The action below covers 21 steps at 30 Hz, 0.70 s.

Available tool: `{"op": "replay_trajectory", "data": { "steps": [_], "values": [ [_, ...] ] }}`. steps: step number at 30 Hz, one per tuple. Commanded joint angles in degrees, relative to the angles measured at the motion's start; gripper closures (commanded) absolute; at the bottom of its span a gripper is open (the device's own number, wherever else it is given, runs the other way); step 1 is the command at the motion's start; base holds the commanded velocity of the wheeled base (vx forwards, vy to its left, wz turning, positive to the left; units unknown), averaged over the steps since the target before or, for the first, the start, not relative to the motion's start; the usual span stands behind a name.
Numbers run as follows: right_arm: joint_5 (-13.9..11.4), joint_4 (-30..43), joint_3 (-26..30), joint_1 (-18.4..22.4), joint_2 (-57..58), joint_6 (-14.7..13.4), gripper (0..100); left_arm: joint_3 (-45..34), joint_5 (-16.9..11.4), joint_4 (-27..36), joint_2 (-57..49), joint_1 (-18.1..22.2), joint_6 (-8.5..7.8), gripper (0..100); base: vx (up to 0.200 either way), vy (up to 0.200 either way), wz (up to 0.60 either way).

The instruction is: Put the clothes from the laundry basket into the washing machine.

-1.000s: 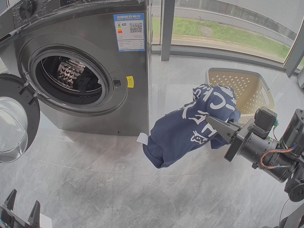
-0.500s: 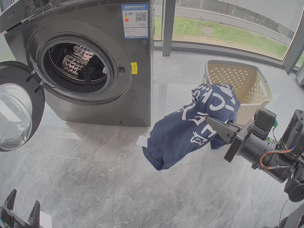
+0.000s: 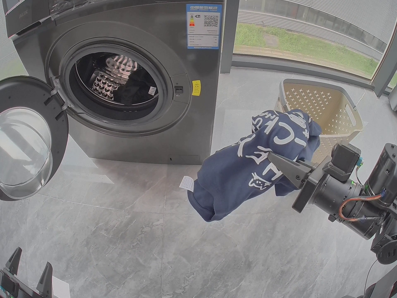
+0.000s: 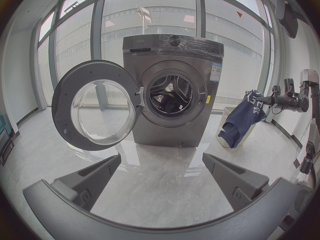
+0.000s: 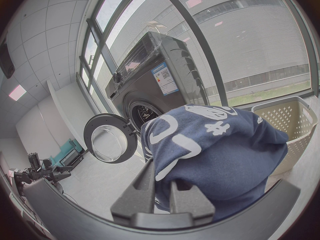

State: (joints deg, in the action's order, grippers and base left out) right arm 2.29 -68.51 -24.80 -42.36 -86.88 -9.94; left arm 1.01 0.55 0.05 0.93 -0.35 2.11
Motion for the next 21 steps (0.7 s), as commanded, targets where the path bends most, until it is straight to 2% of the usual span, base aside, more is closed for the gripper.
{"op": "replay_trajectory", "data": {
  "steps": [1,4,10,19,21],
  "values": [
    [0.0,0.0,-0.1,0.0,0.0,0.0,100,-0.9,0.1,0.0,-0.6,0.0,0.0,0,0.0,0.2,0.0],
    [0.0,0.0,-0.1,0.0,-0.1,0.0,100,-0.9,0.1,0.0,-0.6,0.0,0.0,0,0.0,0.2,0.0],
    [0.3,0.0,-0.3,1.1,-0.2,-0.1,100,-0.9,0.1,0.0,-0.6,0.0,0.0,0,0.0,0.0,0.0],
    [0.3,0.0,-0.4,1.3,-0.4,-0.1,100,-0.9,0.1,0.0,-0.6,0.0,0.0,0,-0.2,0.0,0.0],
    [0.3,0.0,-0.4,1.3,-0.4,-0.1,100,-0.9,0.1,0.0,-0.6,0.0,0.0,0,0.0,0.0,0.0]
  ]
}}
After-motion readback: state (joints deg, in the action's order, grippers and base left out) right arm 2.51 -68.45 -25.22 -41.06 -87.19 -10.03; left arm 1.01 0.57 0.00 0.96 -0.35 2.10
